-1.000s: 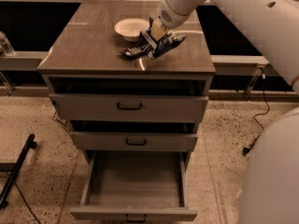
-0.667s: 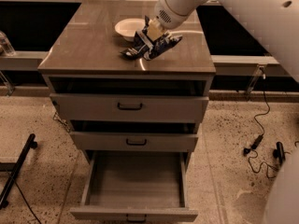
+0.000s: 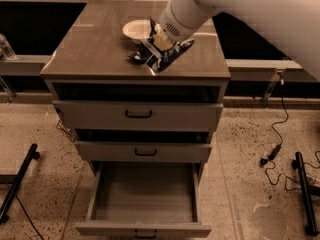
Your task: Place blue chip bag into bottom drawer
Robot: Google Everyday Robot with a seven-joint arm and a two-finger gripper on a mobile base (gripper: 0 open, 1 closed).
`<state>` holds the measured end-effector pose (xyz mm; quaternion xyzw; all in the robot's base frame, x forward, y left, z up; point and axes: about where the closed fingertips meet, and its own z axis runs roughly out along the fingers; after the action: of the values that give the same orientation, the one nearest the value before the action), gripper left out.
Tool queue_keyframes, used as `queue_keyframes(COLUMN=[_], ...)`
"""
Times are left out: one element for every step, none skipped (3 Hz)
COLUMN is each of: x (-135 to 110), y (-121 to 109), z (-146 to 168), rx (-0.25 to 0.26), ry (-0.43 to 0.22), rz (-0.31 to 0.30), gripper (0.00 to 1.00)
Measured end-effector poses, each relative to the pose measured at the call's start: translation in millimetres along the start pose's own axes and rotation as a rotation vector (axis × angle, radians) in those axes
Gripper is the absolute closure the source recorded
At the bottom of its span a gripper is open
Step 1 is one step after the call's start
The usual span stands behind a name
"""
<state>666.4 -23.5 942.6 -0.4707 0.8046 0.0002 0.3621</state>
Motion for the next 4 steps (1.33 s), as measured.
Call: queue_keyframes(x=[3,3,1,-1], y=[0,3,33,93], z=[0,-1,-16,-47], rx=[0.014,0.012,0.000,-0.009], ry=[0.013,0.005,-0.089,-0.216], rz=[-0.016,-0.022,-0.097,-0.182], gripper=[1.00,1.00,1.00,1.00])
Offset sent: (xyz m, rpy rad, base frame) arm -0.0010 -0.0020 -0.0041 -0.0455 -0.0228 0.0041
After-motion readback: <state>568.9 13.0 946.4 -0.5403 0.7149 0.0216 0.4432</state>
